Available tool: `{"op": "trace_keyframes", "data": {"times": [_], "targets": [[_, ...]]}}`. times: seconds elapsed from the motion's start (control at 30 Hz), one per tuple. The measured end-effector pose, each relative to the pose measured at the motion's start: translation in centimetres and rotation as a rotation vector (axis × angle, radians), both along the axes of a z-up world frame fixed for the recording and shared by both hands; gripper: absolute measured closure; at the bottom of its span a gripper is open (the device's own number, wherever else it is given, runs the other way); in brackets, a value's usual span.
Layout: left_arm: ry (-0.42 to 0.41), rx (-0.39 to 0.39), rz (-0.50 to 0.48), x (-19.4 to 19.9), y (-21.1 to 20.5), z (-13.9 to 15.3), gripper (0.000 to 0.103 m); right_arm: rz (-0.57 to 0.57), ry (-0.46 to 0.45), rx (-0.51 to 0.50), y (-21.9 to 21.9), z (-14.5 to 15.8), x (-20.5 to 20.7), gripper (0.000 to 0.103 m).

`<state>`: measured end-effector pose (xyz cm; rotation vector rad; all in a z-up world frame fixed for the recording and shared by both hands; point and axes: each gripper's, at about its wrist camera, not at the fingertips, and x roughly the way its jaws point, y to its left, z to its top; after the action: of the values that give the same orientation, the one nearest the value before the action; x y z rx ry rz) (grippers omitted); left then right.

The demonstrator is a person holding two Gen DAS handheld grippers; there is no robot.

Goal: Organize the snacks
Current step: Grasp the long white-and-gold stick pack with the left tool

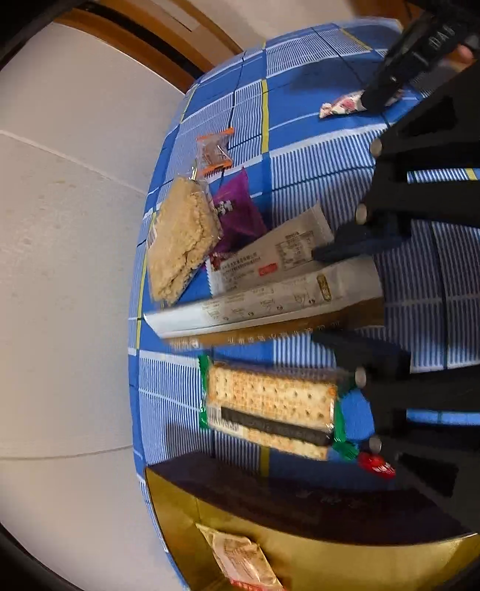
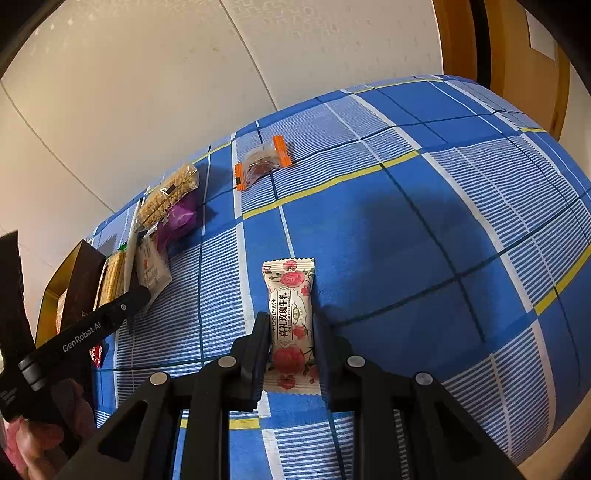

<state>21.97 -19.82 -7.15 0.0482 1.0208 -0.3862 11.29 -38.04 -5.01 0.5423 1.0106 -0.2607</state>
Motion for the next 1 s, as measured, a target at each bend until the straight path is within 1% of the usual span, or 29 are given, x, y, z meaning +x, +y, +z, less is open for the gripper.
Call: {"op": "trace_keyframes", "data": {"times": [0.07, 0.13, 0.2, 0.3, 0.47, 0.5, 0.57, 0.6, 0.63, 0.67, 0.73, 0.87, 0.9, 0.97, 1.0], "targets": [[-0.007, 0.0, -0.006, -0.9, 0.5, 0.0, 0.079, -0.001, -0.002, 0.007, -0.1, 0.0, -0.1, 0.08], [-0.013, 0.002, -0.006, -1.8, 1.2, -0.1, 0.085, -0.001, -0.002, 0.008, -0.1, 0.0, -0.1, 0.08], [-0.016, 0.001, -0.011, -2.9, 2.0, -0.2, 0.088, -0.001, -0.003, 0.007, -0.1, 0.0, -0.1, 0.08], [-0.001, -0.019, -0.033, -5.1, 3.2, -0.4, 0.095, -0.003, -0.002, 0.003, 0.0, 0.0, -0.1, 0.08], [-0.005, -0.01, -0.078, -8.2, 3.9, -0.4, 0.093, -0.004, -0.001, -0.001, 0.1, 0.1, -0.1, 0.08], [-0.003, -0.004, -0.079, -8.4, 3.9, -0.4, 0.091, -0.002, -0.001, 0.0, 0.1, 0.1, -0.1, 0.08], [0.017, -0.032, -0.078, -8.2, 4.0, -0.1, 0.073, 0.0, 0.0, -0.003, 0.0, 0.1, -0.1, 0.08], [0.01, -0.041, -0.063, -8.3, 4.2, 0.3, 0.048, 0.0, 0.0, -0.004, 0.0, 0.1, -0.1, 0.08], [-0.012, -0.043, -0.042, -8.2, 4.3, 0.7, 0.03, -0.001, 0.0, -0.004, 0.1, 0.1, -0.1, 0.08], [-0.061, -0.036, -0.009, -7.9, 4.4, 1.4, 0.028, 0.002, 0.0, -0.004, 0.0, 0.1, -0.1, 0.08], [-0.1, -0.019, 0.003, -7.3, 4.2, 2.0, 0.028, 0.001, -0.001, -0.003, 0.0, 0.1, -0.1, 0.08], [-0.08, 0.104, -0.005, -4.9, 2.3, 1.3, 0.028, 0.002, -0.001, 0.0, 0.0, 0.1, -0.1, 0.08], [-0.073, 0.121, -0.012, -4.5, 1.9, 0.9, 0.028, 0.001, -0.001, 0.0, 0.0, 0.1, -0.1, 0.08], [-0.09, 0.162, -0.021, -4.1, 1.5, 0.4, 0.028, 0.002, -0.002, 0.001, 0.0, 0.0, -0.1, 0.08], [-0.101, 0.19, -0.026, -3.9, 1.1, 0.0, 0.031, 0.002, -0.002, 0.004, 0.0, 0.0, -0.1, 0.08]]}}
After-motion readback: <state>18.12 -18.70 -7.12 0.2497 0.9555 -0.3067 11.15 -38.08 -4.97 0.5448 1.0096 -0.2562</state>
